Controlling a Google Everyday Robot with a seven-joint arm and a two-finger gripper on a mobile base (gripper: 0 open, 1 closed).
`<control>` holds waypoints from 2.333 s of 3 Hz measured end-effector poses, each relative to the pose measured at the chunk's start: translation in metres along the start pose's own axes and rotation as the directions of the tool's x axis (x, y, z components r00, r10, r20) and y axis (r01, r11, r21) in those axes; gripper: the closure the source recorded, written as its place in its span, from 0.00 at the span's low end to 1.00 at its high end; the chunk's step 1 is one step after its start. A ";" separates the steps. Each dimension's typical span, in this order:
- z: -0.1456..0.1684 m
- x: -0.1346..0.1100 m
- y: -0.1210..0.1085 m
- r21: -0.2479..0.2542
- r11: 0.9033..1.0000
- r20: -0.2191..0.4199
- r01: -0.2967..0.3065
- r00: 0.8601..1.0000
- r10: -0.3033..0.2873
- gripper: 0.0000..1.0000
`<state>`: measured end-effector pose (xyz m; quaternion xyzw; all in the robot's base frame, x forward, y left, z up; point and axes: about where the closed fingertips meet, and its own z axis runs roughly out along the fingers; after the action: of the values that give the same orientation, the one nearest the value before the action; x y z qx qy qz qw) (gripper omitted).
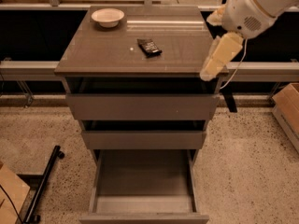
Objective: Place rxbar chocolate into bottom drawer
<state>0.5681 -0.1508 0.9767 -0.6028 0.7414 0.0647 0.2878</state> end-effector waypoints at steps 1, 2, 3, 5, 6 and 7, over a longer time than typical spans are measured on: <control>-0.003 -0.012 -0.017 0.025 1.000 0.031 0.009 0.999 -0.010 0.00; -0.002 -0.011 -0.017 0.024 1.000 0.032 0.004 0.999 -0.005 0.00; 0.020 -0.011 -0.026 0.045 0.996 0.075 -0.071 0.995 0.067 0.00; 0.119 -0.024 -0.093 0.050 0.973 0.156 -0.224 0.964 0.214 0.00; 0.173 -0.027 -0.126 0.025 0.961 0.180 -0.277 0.946 0.268 0.00; 0.173 -0.027 -0.126 0.025 0.961 0.180 -0.277 0.946 0.268 0.00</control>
Offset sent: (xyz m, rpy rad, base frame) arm 0.0162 0.0031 0.0083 0.0313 -0.0251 -0.0168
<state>0.7489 -0.0844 0.8797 -0.4790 0.7907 0.1379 0.3553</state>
